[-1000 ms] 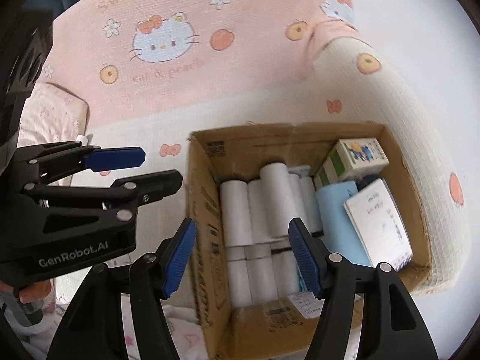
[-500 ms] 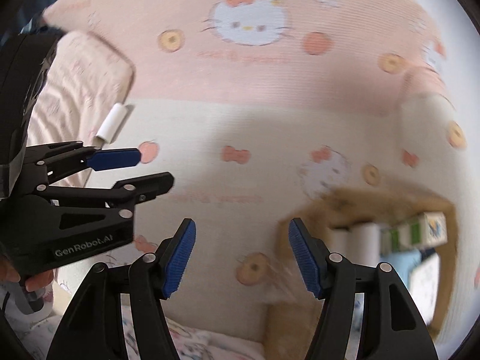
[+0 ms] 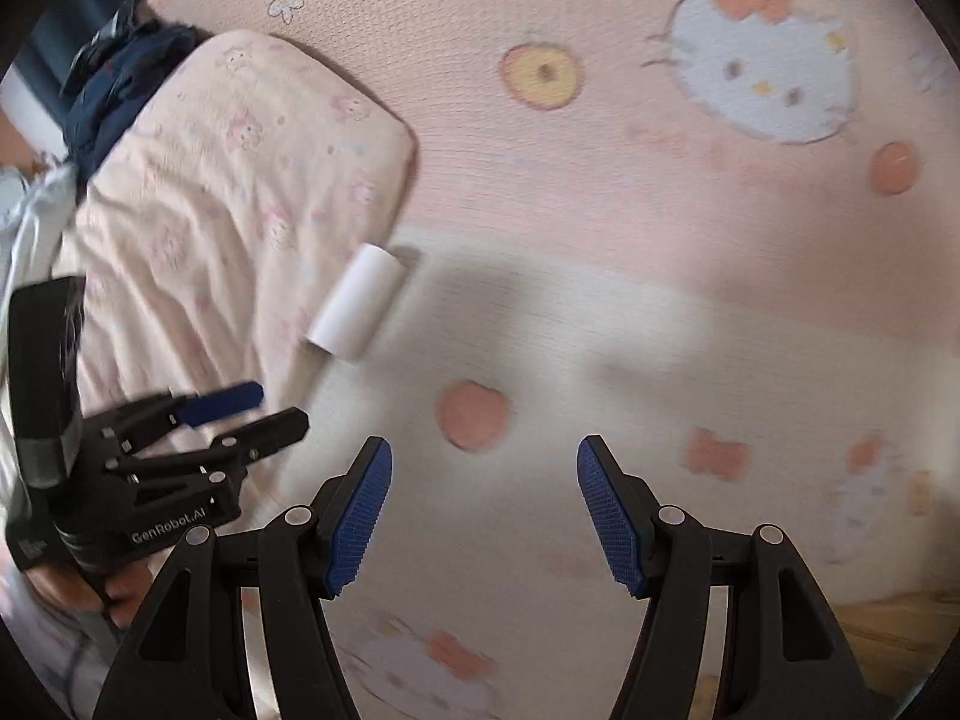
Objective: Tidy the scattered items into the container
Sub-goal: 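Move both grippers back to the last white tube on the bed, then close the left gripper on the last white tube while the right gripper closes on it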
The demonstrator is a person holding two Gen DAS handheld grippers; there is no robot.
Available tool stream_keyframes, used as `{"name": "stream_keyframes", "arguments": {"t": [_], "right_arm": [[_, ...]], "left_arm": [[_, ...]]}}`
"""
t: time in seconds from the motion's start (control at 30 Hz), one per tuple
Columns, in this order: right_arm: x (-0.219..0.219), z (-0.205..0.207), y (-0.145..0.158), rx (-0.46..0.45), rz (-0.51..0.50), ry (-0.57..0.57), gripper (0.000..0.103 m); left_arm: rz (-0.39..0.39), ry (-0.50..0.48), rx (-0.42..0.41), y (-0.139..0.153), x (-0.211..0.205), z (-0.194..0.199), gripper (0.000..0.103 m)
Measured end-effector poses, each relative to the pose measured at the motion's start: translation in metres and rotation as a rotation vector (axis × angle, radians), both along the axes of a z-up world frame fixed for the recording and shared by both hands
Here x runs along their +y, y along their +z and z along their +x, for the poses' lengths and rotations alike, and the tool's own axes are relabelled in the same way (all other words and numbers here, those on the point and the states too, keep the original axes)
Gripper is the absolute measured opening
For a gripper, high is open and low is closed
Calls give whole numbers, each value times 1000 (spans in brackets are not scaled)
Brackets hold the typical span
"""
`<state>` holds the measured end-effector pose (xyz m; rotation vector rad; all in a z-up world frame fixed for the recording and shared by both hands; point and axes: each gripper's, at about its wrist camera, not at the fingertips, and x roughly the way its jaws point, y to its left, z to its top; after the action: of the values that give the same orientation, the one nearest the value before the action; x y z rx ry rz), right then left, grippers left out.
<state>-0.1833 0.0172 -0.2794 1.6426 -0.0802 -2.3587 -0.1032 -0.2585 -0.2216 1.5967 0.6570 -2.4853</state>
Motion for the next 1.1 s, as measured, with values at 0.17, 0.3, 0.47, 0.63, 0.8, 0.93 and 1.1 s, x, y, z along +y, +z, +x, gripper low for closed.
{"name": "stream_keyframes", "arguments": {"t": [0.17, 0.3, 0.47, 0.63, 0.8, 0.93, 1.1], "right_arm": [[-28, -27, -30, -51, -116, -30, 62], [-39, -35, -46, -53, -88, -55, 62], [-36, -34, -61, -81, -79, -66, 62], [-32, -24, -66, -61, -43, -27, 62], [-30, -18, -71, -48, -27, 9, 62], [-30, -13, -76, -53, -41, 23, 62], [-28, 0, -89, -77, -40, 32, 62]], "left_arm": [[-18, 18, 21, -8, -30, -20, 54], [45, 46, 28, -25, -52, -39, 54], [23, 46, -25, -49, -57, -64, 36], [10, 6, -83, -65, -49, -83, 40], [-12, 17, -82, -65, -41, -82, 41], [103, 14, -83, -71, -36, -70, 41], [198, -36, -76, -78, 0, -52, 41]]}}
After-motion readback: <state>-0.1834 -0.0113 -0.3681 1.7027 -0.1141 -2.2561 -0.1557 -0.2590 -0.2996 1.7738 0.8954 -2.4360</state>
